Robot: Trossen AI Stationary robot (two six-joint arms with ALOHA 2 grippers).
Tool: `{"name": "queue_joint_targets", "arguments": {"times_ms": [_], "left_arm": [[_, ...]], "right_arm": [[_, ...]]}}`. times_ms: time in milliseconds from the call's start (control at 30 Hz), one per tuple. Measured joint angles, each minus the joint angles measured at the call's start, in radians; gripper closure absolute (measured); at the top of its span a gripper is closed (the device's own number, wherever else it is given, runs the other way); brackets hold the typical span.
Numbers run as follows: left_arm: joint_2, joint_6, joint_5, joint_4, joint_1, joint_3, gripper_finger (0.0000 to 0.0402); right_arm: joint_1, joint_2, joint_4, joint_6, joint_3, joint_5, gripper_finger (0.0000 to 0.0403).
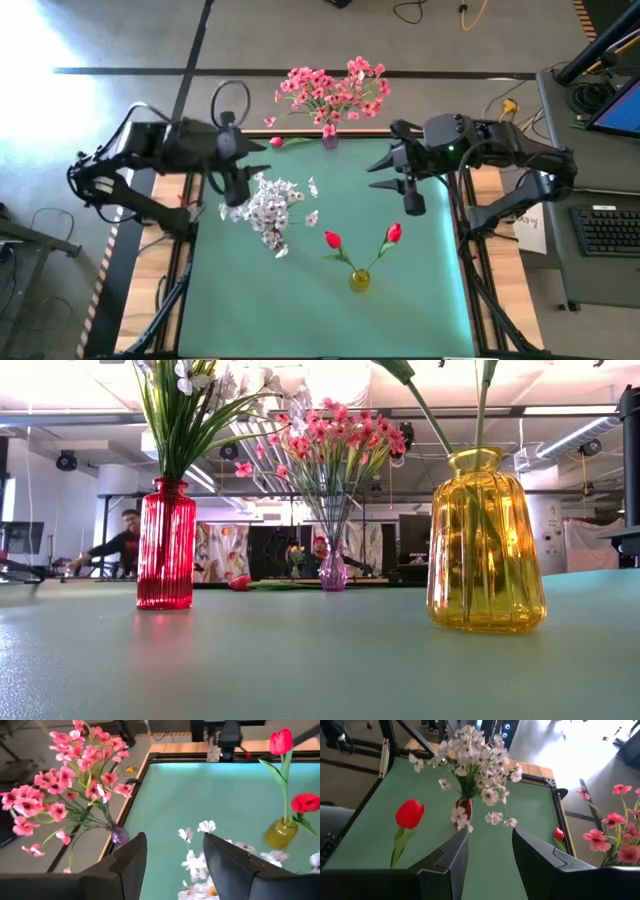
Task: Sort flowers into vase by color
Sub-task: Put the red tulip into the yellow flower vase
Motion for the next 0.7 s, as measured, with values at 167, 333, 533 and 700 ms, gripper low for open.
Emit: {"name": "queue_joint_targets", "arguments": {"times_ms": [167, 333, 533, 700], "left_arm": [[-0.091, 0.158, 0.094, 0.065, 0.138, -0.117, 0.0230], [-0.195, 0.259, 0.194, 0.198, 0.280, -0.266, 0.0232], [-0.263, 0.359, 0.494, 0.335, 0.503, -0.463, 0.0233], [-0.271, 0.450, 0.611, 0.391, 0.667, -0.600, 0.0233]], "right_arm": [[0.000, -0.027, 0.014, -0.026, -0.063, -0.004, 0.0257], [-0.001, -0.039, 0.052, -0.032, -0.104, -0.004, 0.0257], [-0.028, -0.038, 0.087, -0.037, -0.107, -0.005, 0.0257], [-0.078, -0.038, 0.163, -0.063, -0.109, -0.006, 0.0257]]}}
